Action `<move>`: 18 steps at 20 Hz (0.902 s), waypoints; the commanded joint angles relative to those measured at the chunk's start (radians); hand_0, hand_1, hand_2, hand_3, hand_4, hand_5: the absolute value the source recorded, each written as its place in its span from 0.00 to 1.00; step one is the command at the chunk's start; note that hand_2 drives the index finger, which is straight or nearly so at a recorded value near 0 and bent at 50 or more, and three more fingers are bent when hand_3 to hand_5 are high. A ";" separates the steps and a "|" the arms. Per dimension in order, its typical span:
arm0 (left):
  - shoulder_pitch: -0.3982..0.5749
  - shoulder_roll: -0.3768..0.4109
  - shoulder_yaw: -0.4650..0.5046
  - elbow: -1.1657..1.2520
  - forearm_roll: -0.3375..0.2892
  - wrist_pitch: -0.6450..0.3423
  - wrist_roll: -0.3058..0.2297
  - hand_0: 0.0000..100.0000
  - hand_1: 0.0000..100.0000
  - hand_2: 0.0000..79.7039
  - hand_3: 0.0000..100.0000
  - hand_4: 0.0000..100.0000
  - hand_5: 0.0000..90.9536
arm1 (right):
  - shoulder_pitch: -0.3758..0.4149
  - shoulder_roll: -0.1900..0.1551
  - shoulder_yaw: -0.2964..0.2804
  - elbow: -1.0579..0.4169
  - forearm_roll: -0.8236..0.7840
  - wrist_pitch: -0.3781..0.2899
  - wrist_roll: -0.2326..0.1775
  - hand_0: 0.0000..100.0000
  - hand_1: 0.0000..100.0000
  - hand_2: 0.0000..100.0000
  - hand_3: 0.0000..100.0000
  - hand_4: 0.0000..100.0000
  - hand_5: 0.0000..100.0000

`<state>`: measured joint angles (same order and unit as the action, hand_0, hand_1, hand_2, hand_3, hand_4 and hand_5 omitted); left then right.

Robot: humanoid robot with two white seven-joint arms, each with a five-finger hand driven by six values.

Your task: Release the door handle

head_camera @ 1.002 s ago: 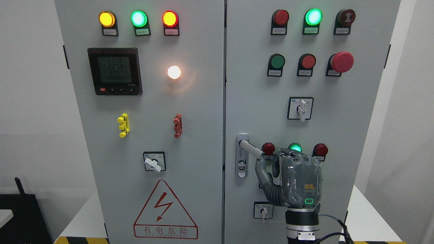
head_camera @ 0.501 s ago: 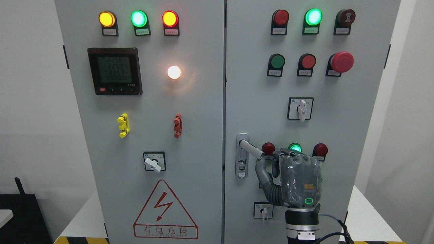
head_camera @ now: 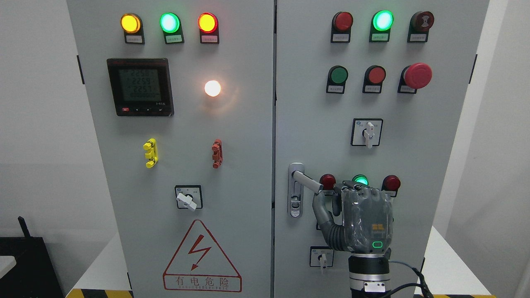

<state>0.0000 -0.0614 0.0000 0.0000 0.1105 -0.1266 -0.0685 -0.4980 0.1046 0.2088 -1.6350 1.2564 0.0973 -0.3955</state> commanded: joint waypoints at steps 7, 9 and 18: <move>-0.031 0.000 -0.011 -0.009 0.000 0.001 0.000 0.12 0.39 0.00 0.00 0.00 0.00 | -0.002 0.001 0.000 0.000 -0.008 -0.001 0.001 0.60 0.60 1.00 1.00 1.00 1.00; -0.031 0.000 -0.011 -0.009 0.000 0.001 0.000 0.12 0.39 0.00 0.00 0.00 0.00 | -0.004 0.000 0.000 0.000 -0.008 -0.001 0.001 0.60 0.60 1.00 1.00 1.00 1.00; -0.031 0.000 -0.011 -0.008 0.000 0.001 0.000 0.12 0.39 0.00 0.00 0.00 0.00 | -0.005 0.000 0.000 0.000 -0.008 0.001 0.001 0.60 0.60 1.00 1.00 1.00 1.00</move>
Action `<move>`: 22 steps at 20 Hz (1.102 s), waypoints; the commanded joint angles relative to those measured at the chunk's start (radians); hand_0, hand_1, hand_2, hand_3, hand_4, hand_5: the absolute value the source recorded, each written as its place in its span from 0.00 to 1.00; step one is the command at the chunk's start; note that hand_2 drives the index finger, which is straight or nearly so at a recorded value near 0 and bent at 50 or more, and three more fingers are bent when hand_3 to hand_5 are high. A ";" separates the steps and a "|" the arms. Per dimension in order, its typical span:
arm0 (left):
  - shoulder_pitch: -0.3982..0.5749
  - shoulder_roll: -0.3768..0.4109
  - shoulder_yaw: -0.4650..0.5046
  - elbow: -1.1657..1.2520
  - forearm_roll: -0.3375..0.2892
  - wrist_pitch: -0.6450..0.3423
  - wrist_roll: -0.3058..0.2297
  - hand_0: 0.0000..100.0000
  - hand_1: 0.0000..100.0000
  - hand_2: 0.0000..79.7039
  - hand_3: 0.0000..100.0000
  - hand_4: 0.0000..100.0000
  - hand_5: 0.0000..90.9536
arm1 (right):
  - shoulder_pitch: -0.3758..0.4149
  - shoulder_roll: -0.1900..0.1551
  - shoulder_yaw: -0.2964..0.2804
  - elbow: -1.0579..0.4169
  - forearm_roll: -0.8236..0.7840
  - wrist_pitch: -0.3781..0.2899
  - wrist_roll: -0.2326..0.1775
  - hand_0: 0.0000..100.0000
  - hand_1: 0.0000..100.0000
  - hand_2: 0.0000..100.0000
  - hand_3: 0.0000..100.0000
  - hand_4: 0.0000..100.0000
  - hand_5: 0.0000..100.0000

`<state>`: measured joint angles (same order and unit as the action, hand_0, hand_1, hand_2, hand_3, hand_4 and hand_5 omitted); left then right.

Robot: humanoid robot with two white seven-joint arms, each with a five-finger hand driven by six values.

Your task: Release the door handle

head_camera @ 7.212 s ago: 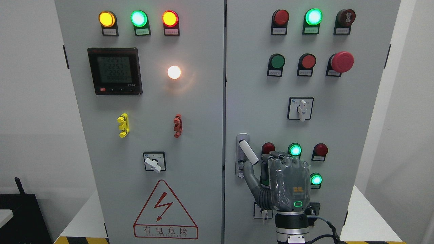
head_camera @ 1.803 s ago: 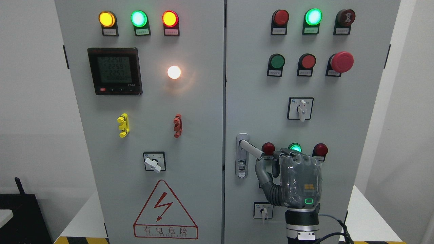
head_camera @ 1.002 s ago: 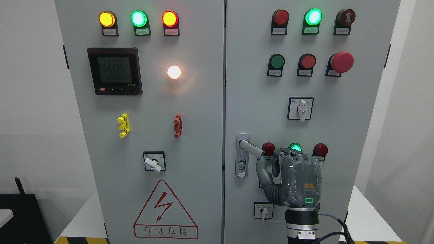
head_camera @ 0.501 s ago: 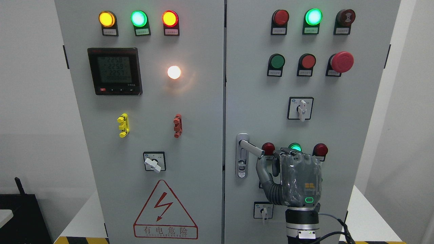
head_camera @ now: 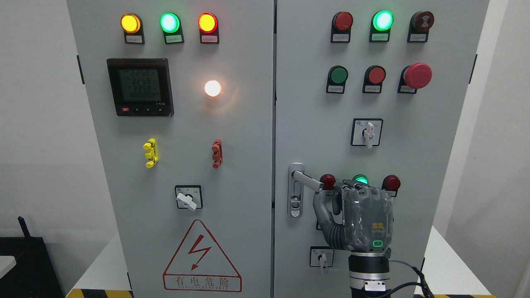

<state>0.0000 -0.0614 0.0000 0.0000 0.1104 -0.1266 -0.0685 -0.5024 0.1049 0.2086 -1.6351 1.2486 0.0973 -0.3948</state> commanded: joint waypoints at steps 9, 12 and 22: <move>-0.031 0.000 -0.011 -0.008 0.000 0.001 0.000 0.12 0.39 0.00 0.00 0.00 0.00 | -0.007 0.001 0.000 0.000 -0.001 0.001 0.001 0.61 0.59 1.00 1.00 1.00 1.00; -0.031 0.000 -0.011 -0.009 0.000 0.001 0.000 0.12 0.39 0.00 0.00 0.00 0.00 | -0.008 0.001 0.000 0.000 -0.001 0.001 0.001 0.61 0.59 1.00 1.00 1.00 1.00; -0.031 0.000 -0.011 -0.008 0.000 0.001 0.000 0.12 0.39 0.00 0.00 0.00 0.00 | -0.008 0.001 0.000 0.001 -0.001 0.001 0.001 0.61 0.59 1.00 1.00 1.00 1.00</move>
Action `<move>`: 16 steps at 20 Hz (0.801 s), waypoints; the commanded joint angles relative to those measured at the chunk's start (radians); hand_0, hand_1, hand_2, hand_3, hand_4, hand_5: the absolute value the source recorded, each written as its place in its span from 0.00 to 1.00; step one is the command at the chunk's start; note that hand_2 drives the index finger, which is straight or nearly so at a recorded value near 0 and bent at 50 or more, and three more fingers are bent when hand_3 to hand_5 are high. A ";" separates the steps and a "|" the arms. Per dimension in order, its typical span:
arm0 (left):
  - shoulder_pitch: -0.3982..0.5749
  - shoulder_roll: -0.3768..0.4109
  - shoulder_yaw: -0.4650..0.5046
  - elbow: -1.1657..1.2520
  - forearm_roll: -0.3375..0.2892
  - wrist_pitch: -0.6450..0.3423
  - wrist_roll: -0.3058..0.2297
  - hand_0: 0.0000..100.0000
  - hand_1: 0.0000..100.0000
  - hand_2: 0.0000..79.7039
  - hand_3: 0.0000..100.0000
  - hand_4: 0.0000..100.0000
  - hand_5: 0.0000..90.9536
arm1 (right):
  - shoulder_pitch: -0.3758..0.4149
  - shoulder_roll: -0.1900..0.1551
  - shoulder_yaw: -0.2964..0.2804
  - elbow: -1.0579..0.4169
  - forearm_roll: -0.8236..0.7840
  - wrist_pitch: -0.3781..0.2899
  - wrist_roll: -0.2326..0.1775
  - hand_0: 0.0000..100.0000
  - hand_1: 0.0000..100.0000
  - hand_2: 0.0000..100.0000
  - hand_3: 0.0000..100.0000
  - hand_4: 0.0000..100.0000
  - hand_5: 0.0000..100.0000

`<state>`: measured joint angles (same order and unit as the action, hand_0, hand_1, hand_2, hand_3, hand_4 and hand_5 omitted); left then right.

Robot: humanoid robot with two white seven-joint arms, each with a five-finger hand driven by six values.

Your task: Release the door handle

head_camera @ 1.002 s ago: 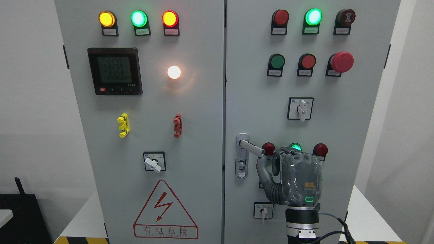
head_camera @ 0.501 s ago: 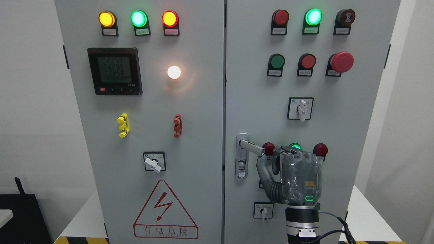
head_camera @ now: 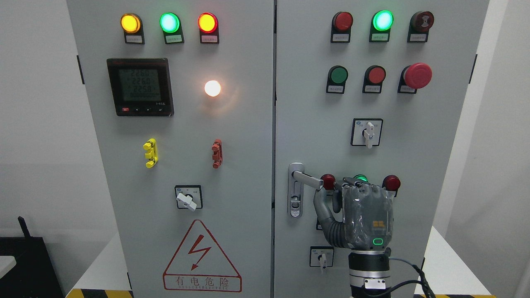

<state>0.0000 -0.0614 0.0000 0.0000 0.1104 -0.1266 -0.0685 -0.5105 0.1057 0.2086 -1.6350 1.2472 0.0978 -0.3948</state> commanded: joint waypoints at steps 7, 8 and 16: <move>-0.031 0.000 -0.011 -0.009 0.000 0.001 -0.001 0.12 0.39 0.00 0.00 0.00 0.00 | 0.010 -0.001 0.003 0.003 0.000 0.000 -0.001 0.61 0.59 1.00 1.00 1.00 1.00; -0.031 0.000 -0.011 -0.009 0.000 0.001 -0.001 0.12 0.39 0.00 0.00 0.00 0.00 | 0.013 -0.001 0.003 0.003 0.000 -0.001 -0.003 0.61 0.59 1.00 1.00 1.00 1.00; -0.031 0.000 -0.011 -0.009 0.000 0.001 -0.001 0.12 0.39 0.00 0.00 0.00 0.00 | 0.052 -0.023 0.002 -0.005 -0.006 -0.009 -0.036 0.61 0.60 1.00 1.00 1.00 1.00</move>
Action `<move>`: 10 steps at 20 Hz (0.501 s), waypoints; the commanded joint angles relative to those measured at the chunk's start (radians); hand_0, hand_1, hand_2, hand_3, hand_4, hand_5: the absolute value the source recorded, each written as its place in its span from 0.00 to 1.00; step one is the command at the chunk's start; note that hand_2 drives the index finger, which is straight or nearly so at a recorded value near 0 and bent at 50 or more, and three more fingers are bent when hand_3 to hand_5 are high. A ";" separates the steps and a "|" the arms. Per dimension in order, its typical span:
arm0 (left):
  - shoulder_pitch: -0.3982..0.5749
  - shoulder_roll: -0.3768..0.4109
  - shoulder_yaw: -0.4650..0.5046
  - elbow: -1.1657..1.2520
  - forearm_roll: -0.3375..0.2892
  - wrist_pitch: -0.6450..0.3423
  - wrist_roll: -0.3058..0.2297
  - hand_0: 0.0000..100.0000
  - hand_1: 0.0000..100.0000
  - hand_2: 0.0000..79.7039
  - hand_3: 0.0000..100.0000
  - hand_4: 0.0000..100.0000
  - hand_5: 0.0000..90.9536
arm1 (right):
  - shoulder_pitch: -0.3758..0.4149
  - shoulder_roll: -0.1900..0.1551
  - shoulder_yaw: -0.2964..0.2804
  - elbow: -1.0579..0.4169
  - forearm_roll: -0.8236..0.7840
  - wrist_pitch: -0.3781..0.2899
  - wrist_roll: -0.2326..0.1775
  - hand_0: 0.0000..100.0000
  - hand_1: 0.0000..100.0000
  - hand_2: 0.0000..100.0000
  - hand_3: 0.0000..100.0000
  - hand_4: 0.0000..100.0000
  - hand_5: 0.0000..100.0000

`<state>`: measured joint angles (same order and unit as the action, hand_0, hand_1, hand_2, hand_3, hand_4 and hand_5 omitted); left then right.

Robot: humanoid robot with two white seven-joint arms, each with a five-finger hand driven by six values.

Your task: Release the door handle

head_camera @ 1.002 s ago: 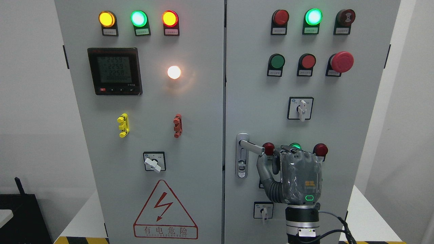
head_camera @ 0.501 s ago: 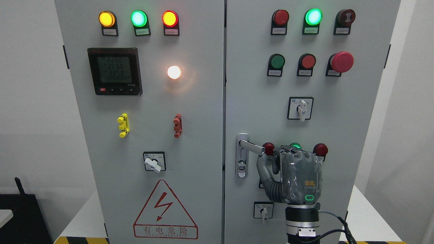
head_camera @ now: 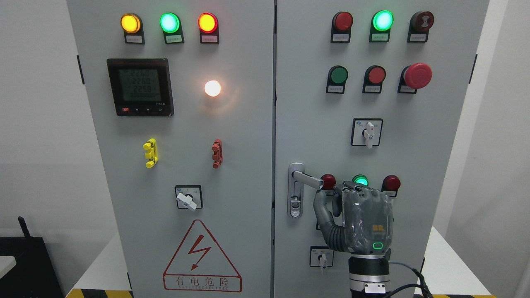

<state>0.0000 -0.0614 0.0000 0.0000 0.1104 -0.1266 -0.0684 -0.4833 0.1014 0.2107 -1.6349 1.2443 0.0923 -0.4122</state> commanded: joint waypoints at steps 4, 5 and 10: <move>-0.031 0.000 -0.011 -0.008 0.000 0.001 -0.001 0.12 0.39 0.00 0.00 0.00 0.00 | 0.072 -0.063 -0.002 -0.054 -0.040 -0.006 -0.030 0.61 0.60 1.00 1.00 1.00 1.00; -0.031 0.000 -0.011 -0.009 0.000 0.001 -0.001 0.12 0.39 0.00 0.00 0.00 0.00 | 0.087 -0.077 -0.002 -0.066 -0.060 -0.012 -0.037 0.62 0.57 1.00 1.00 1.00 1.00; -0.031 0.000 -0.011 -0.008 0.000 0.001 -0.001 0.12 0.39 0.00 0.00 0.00 0.00 | 0.130 -0.121 -0.037 -0.083 -0.091 -0.074 -0.063 0.62 0.44 0.85 1.00 0.95 0.97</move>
<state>0.0000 -0.0614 0.0000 0.0000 0.1104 -0.1266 -0.0684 -0.4012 0.0523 0.2046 -1.6736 1.1889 0.0470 -0.4659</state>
